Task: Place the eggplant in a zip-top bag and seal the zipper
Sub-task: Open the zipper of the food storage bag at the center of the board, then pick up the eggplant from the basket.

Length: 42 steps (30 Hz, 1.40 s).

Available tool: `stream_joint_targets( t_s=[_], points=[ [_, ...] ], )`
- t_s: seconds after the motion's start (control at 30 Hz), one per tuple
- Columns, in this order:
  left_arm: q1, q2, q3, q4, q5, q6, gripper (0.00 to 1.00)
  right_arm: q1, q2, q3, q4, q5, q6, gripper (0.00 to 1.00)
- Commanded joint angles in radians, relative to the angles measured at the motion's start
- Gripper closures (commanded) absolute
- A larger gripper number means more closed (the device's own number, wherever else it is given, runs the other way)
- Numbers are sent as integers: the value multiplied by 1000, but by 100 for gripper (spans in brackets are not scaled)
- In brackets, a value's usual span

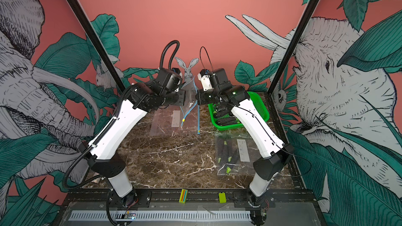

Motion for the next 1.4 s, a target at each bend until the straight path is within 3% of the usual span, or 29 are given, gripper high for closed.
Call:
stream_joint_targets(
  t_s=[0.0, 0.13, 0.3, 0.5, 0.63, 0.77, 0.93, 1.03, 1.27, 1.37],
  points=[
    [-24, 28, 23, -28, -64, -25, 100, -4, 0, -18, 4, 7, -11, 94],
    [-50, 57, 46, -43, -136, -28, 100, -13, -11, -38, 11, -22, -2, 94],
    [-54, 45, -51, 32, -124, -55, 100, -58, -73, -122, 52, -113, 28, 72],
    [-52, 43, -69, 51, -135, -50, 100, -180, -216, -284, 124, -345, 75, 57],
    [-48, 43, -60, 50, -145, -45, 100, -266, -326, -382, 138, -415, 89, 50],
    [-47, 40, -49, 57, -139, -36, 100, -395, -363, -416, 98, -401, 76, 43],
    [-47, 36, 17, -19, -230, -21, 100, -523, -231, -333, -5, -278, -5, 30],
    [-49, 25, 75, -94, -307, -2, 100, -564, -124, -292, -7, -218, 2, 28],
    [-49, -3, 254, -302, -512, 67, 100, -588, 152, -182, 39, -146, 40, 23],
    [-49, -6, 267, -366, -566, 80, 100, -588, 252, -138, 72, -153, 67, 22]
  ],
)
